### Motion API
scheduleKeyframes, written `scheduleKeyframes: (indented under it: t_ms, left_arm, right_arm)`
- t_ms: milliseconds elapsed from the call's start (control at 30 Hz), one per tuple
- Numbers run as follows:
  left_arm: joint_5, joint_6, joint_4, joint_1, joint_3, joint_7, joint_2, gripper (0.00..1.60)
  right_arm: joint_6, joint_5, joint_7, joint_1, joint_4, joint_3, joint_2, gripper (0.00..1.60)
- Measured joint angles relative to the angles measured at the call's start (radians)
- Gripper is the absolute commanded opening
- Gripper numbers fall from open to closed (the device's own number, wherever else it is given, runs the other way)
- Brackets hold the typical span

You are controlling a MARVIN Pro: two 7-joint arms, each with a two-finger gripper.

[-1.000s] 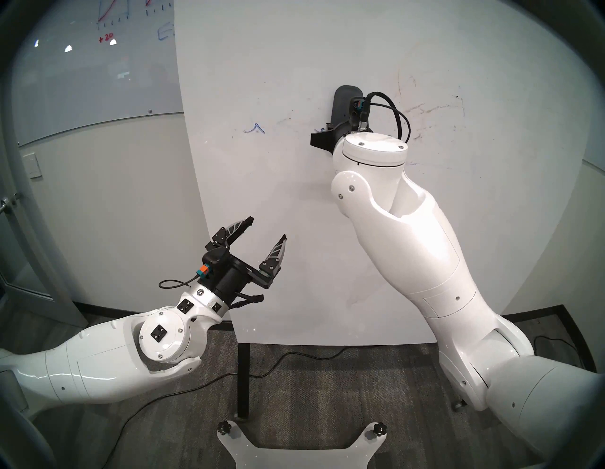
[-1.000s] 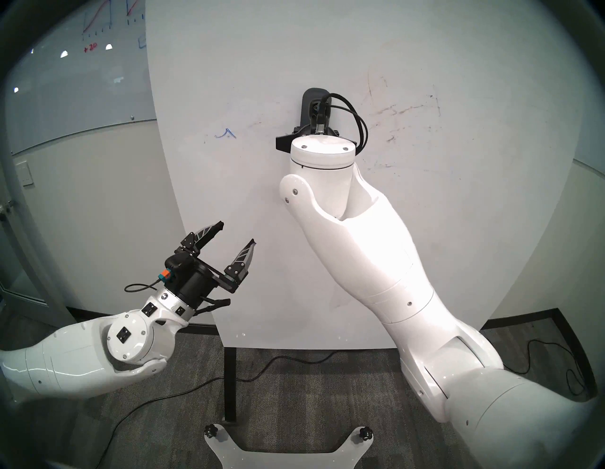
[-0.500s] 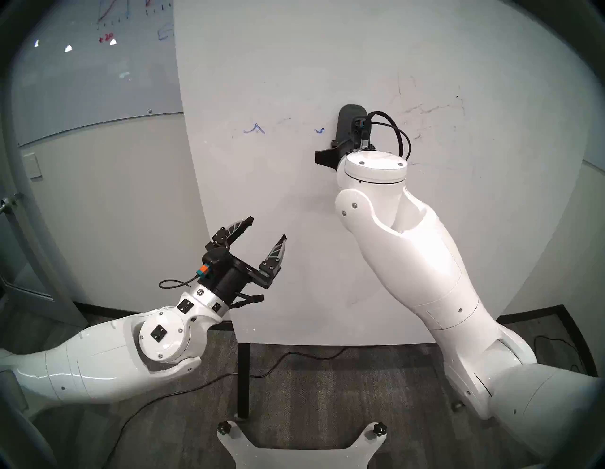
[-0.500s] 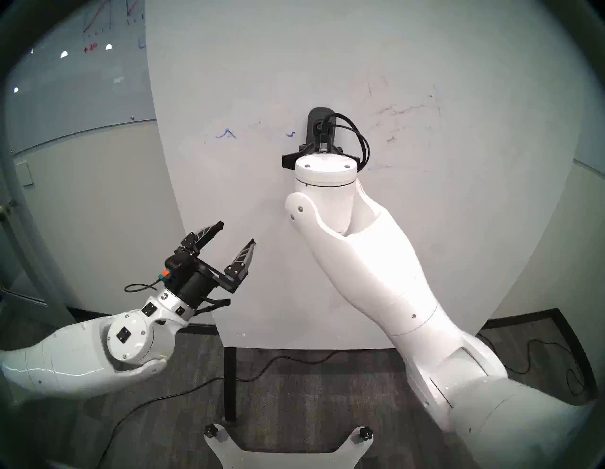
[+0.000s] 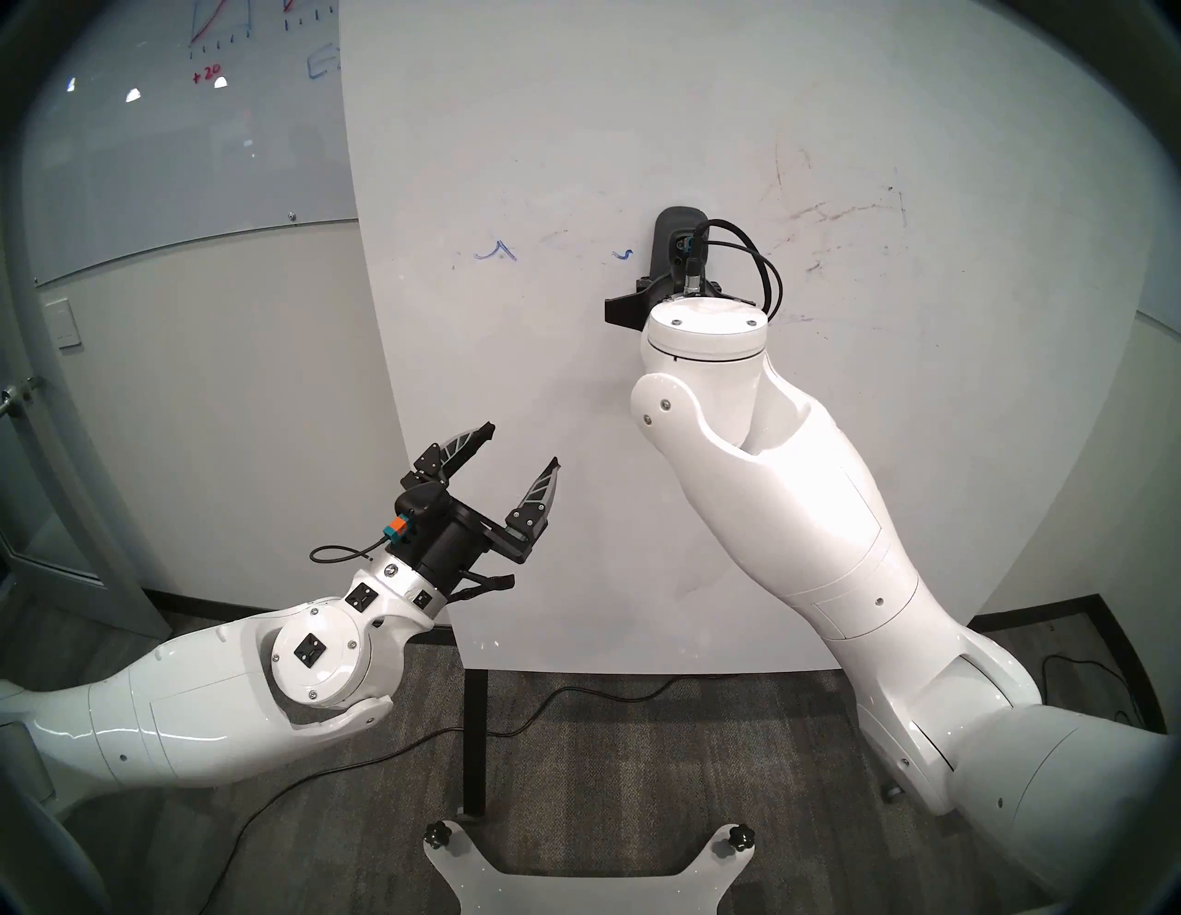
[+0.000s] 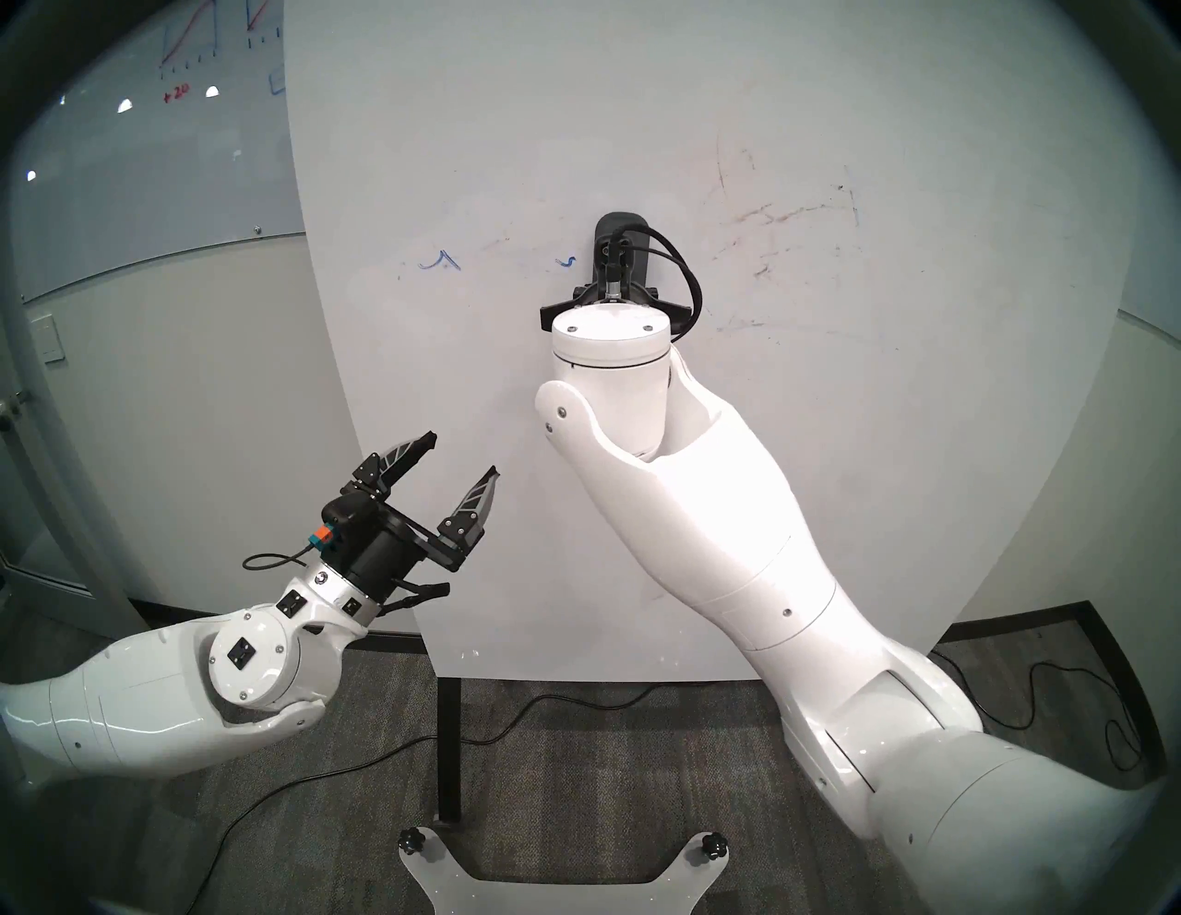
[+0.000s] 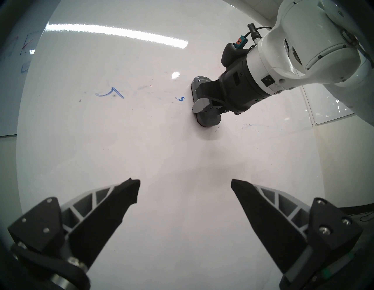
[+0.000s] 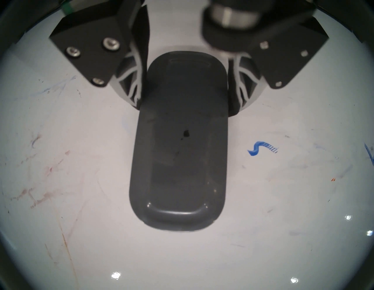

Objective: Erase all marks on the whiteboard with the eraser

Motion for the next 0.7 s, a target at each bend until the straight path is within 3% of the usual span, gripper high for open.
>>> scheduleKeyframes:
  t_ms: [700]
  left_arm:
    - [0.0,0.0,0.0,0.0,0.0,0.0,0.0,1.6]
  right_arm:
    - [-0.017,-0.014,-0.059,0.028,0.051,-0.038,-0.042,0.0]
